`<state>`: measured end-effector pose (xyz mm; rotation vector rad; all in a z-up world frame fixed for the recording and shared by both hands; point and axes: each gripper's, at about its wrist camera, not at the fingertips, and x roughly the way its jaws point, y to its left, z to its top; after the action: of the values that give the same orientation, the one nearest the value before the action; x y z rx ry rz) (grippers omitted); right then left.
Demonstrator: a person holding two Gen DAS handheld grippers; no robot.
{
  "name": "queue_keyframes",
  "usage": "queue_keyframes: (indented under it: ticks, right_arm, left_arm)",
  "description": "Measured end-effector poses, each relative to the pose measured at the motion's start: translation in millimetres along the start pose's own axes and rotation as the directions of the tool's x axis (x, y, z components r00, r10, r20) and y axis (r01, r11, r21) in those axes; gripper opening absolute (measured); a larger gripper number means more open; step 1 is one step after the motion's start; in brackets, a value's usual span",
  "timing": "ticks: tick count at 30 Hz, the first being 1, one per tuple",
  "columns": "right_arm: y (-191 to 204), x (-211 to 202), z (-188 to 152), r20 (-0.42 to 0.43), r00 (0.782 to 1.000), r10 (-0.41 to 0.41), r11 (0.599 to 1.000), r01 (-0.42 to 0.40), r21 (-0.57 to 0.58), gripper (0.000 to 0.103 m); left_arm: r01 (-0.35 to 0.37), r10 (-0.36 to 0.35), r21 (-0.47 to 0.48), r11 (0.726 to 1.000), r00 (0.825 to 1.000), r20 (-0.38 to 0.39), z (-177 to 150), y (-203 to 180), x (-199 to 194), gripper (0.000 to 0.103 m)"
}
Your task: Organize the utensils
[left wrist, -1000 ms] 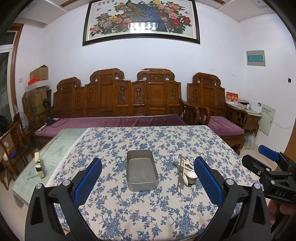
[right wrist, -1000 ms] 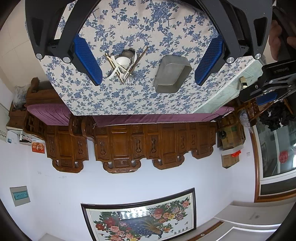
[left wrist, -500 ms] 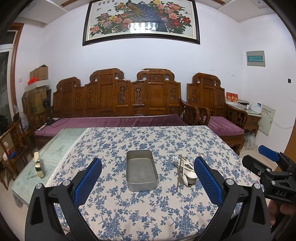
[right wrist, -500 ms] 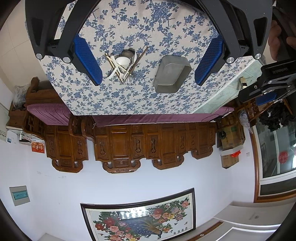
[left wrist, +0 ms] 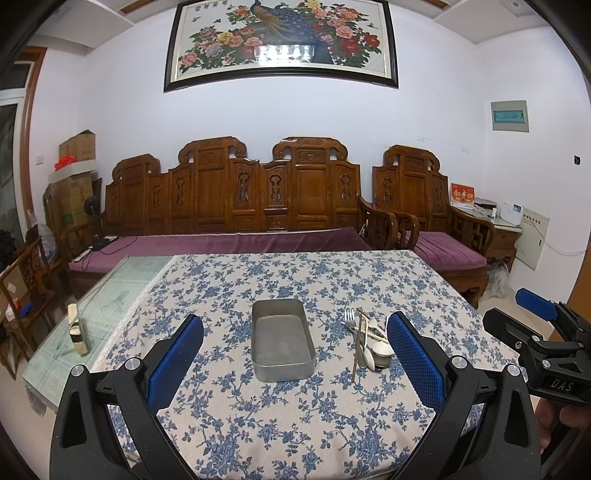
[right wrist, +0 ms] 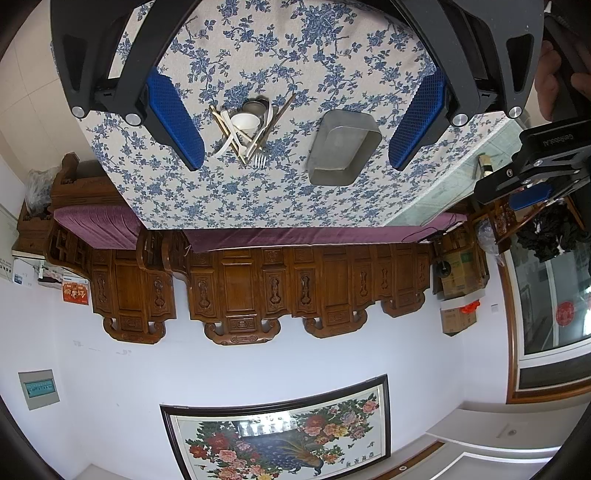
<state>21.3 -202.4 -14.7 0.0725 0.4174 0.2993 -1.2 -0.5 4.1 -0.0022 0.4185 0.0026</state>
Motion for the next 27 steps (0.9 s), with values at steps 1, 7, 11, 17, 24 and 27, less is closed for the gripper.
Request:
queue_keyframes:
  ticks: [1, 7, 11, 17, 24, 27]
  right_arm:
    - [0.0, 0.3, 0.1, 0.000, 1.000, 0.000, 1.000, 0.000, 0.000, 0.100]
    - [0.0, 0.5, 0.4, -0.001, 1.000, 0.000, 1.000, 0.000, -0.001, 0.100]
    - [0.0, 0.5, 0.6, 0.000, 1.000, 0.000, 1.000, 0.000, -0.001, 0.100]
    - [0.1, 0.4, 0.7, 0.000, 1.000, 0.000, 1.000, 0.000, -0.001, 0.100]
    - [1.5, 2.6, 0.1, -0.004, 1.000, 0.002, 1.000, -0.002, -0.001, 0.100]
    - [2.5, 3.6, -1.6, -0.009, 1.000, 0.003, 1.000, -0.003, 0.001, 0.100]
  left_arm:
    - [0.001, -0.001, 0.000, 1.000, 1.000, 0.001, 0.0, 0.0, -0.1, 0.097]
    - [0.000, 0.000, 0.002, 1.000, 1.000, 0.000, -0.5, 0.1, 1.0, 0.097]
    - [0.001, -0.001, 0.002, 1.000, 1.000, -0.002, -0.6, 0.1, 1.3, 0.097]
    - [0.001, -0.001, 0.003, 1.000, 1.000, -0.002, -0.8, -0.1, 1.7, 0.097]
    - [0.004, -0.004, 0.004, 1.000, 1.000, -0.007, -1.7, -0.5, 3.9, 0.097]
    - [0.006, -0.006, 0.011, 1.000, 1.000, -0.016, -4.5, -2.8, 8.1, 0.097]
